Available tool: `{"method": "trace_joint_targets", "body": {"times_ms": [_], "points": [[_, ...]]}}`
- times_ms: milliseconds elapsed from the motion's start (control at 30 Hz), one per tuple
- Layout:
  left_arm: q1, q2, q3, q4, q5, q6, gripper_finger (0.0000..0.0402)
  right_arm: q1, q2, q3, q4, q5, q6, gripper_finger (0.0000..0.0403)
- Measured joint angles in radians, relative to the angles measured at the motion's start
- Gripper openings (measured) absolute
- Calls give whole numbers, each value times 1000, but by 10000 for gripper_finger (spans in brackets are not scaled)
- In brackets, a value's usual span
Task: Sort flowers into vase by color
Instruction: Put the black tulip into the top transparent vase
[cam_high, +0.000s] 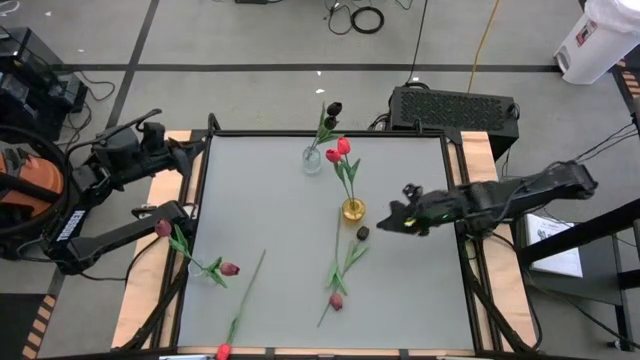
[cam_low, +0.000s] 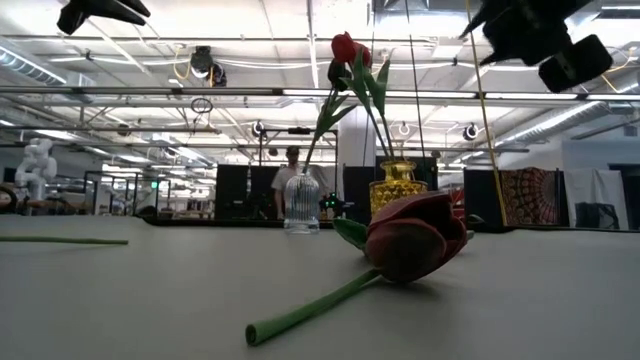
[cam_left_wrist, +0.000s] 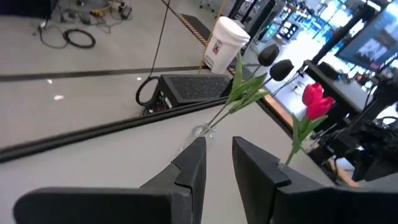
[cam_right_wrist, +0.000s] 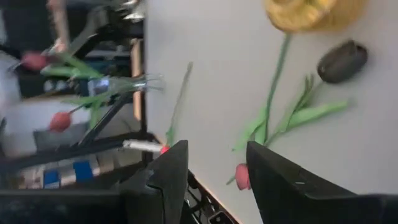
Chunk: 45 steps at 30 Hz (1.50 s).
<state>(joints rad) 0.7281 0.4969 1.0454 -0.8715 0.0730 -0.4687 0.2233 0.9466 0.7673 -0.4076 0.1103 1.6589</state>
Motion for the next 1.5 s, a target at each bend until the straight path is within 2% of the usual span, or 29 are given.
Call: {"method": "trace_joint_targets", "body": {"times_ms": [200,433,767,933,1167,1500], "points": [[0,0,0,0,2,85,84,50,192,12,58,29,174,155],[0,0,0,0,2,160,84,67,372,113,38,28,265,155],[0,0,0,0,2,162,84,66,613,431,-365,18,294,155],[0,0,0,0,2,162,84,62,728,543,-444,15,294,155],[0,0,0,0,2,162,84,62,820,567,-439,-27,288,155],[0,0,0,0,35,161,84,50,832,568,-532,-30,292,155]]}}
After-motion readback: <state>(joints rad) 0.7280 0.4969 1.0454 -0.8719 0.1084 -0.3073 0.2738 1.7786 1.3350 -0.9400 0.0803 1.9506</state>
